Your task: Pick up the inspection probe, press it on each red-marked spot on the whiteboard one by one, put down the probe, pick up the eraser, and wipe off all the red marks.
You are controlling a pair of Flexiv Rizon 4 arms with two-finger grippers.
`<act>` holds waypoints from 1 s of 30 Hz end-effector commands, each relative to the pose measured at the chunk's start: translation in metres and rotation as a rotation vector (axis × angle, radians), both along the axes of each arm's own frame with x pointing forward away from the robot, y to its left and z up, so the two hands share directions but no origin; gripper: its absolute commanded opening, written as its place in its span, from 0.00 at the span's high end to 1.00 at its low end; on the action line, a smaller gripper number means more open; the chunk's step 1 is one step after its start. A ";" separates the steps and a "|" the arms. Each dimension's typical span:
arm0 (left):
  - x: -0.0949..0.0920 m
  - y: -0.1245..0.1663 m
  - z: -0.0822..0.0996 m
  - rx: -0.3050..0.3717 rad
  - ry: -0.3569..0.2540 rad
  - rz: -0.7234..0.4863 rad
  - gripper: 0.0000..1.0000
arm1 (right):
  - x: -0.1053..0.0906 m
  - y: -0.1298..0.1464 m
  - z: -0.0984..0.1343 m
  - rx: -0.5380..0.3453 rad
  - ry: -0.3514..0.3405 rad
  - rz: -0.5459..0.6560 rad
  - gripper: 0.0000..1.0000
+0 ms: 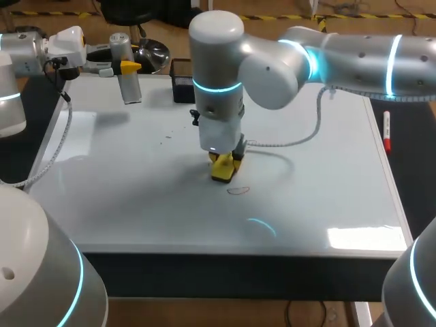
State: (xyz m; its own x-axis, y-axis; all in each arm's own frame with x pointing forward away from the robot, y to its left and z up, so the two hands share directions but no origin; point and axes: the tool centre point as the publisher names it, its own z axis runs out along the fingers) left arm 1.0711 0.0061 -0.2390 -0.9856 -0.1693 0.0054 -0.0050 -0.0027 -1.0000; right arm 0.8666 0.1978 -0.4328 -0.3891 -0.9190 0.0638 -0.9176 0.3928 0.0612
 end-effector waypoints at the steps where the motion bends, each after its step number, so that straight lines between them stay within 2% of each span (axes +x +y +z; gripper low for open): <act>1: 0.000 0.000 0.001 0.001 0.000 0.002 1.00 | 0.000 -0.004 -0.026 -0.017 -0.027 0.010 1.00; 4: 0.000 0.000 0.001 0.001 0.000 0.002 1.00 | 0.005 -0.003 -0.007 -0.015 -0.057 0.020 1.00; 11: 0.000 0.000 0.001 0.001 0.000 0.002 1.00 | 0.029 0.003 0.071 0.050 -0.142 0.070 1.00; 15: 0.000 0.000 0.001 0.001 0.000 0.002 1.00 | 0.041 0.002 0.096 0.066 -0.185 0.091 1.00; 23: 0.000 0.000 0.001 0.001 0.000 0.002 1.00 | 0.053 -0.007 0.103 0.059 -0.196 0.107 1.00; 30: 0.000 0.000 0.001 0.001 0.000 0.002 1.00 | 0.078 -0.046 0.110 0.094 -0.182 0.040 1.00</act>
State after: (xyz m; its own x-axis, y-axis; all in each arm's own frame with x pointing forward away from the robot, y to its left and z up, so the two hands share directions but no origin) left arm 1.0711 0.0062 -0.2390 -0.9855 -0.1693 0.0054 -0.0050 -0.0027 -1.0000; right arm 0.9365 0.1707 -0.3287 -0.3460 -0.9365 -0.0578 -0.9314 0.3502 -0.0990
